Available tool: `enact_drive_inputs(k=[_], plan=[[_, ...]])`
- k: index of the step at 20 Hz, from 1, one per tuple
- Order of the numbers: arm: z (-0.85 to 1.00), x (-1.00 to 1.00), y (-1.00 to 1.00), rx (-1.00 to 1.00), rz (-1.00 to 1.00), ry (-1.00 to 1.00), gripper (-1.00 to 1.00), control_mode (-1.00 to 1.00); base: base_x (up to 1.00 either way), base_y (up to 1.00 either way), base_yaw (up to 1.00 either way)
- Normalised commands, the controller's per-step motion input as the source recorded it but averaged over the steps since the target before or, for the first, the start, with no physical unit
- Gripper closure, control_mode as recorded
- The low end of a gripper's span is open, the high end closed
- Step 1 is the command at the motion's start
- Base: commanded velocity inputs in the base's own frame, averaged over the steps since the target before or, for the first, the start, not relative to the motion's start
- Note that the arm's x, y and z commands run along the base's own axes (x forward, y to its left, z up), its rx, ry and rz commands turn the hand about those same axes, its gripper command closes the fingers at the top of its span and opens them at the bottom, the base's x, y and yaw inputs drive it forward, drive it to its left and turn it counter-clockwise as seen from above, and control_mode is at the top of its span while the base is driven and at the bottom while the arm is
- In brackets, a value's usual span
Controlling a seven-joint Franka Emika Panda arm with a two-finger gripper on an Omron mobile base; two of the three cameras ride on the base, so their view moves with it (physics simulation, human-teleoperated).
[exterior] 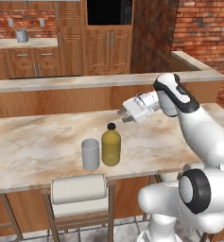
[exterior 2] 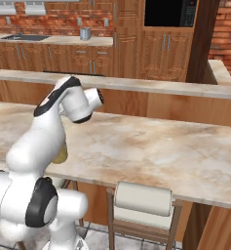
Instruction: There is a wine glass and glass cup on the dining counter. Place the wine bottle next to the wine glass and the juice bottle next to the glass cup.
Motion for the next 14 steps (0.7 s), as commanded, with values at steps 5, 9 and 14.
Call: enact_drive_inputs(k=[5,9,14], plan=[[0.21,-0.59,0.0,-0.18,-0.22,0.01,-1.0,-1.0,0.0,0.0,0.0],[0.24,-0.54,0.0,-0.13,-0.23,0.05,-1.0,-1.0,0.0,0.0,0.0],[0.25,-0.58,0.0,-0.03,-0.28,0.06,-1.0,-1.0,0.0,0.0,0.0]])
